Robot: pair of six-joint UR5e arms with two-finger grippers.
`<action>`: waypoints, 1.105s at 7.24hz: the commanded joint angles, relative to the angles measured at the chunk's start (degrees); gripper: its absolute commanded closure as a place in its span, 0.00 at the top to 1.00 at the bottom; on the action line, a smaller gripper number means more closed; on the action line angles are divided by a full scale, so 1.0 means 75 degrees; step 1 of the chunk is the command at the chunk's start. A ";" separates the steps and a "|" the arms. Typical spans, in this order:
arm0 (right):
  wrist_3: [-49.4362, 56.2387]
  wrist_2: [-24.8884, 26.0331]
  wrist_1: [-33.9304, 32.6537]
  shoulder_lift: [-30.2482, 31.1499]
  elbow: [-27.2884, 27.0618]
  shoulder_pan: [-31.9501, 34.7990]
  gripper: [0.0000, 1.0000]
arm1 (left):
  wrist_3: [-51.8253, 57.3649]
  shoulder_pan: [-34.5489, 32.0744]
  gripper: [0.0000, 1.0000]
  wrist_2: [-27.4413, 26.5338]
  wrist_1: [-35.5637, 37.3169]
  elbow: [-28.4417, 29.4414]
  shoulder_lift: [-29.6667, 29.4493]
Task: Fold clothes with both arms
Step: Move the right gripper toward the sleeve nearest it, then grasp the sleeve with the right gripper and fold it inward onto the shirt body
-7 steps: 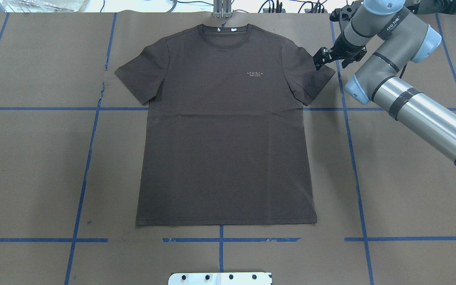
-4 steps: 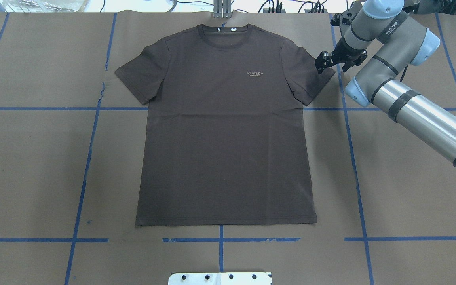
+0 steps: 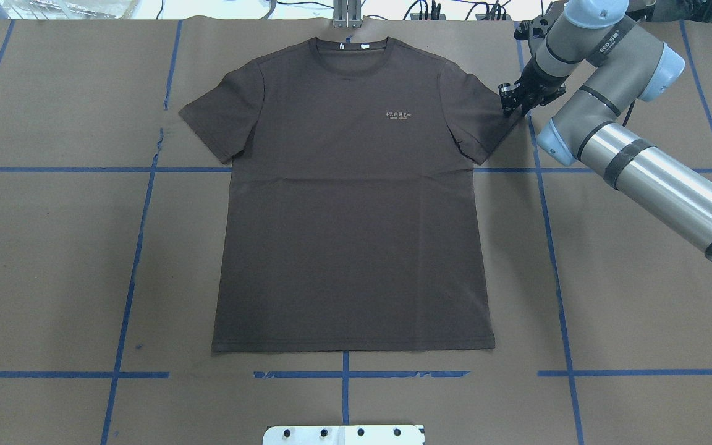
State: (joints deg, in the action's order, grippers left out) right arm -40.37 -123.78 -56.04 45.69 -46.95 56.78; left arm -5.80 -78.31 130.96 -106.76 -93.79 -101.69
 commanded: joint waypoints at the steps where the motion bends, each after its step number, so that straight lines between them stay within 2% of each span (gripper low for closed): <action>1: -0.0007 -0.0042 -0.0004 -0.0138 -0.0010 0.0023 0.00 | -0.0011 0.0000 1.00 0.0000 0.0020 0.0002 -0.0012; 3: -0.0031 -0.0182 -0.0004 -0.0466 -0.0068 0.0070 0.00 | -0.0012 0.0000 1.00 0.0000 0.0032 0.0014 -0.0012; 6: -0.0078 -0.0207 -0.0156 -0.1109 -0.0571 0.0047 0.00 | -0.0012 -0.0047 1.00 0.0000 0.0032 0.0026 -0.0012; 7: -0.0252 -0.0195 -0.0748 -0.1541 -0.0712 -0.0139 0.00 | -0.0012 -0.0070 1.00 0.0000 0.0032 0.0026 -0.0012; 8: -0.0636 0.0165 -0.0940 -0.1812 -0.0713 -0.0512 0.00 | -0.0012 -0.0117 1.00 0.0000 0.0032 0.0014 -0.0012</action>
State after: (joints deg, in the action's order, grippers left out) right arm -42.61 -124.57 -60.57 34.92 -51.80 55.46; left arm -5.89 -78.85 130.95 -106.52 -93.62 -101.78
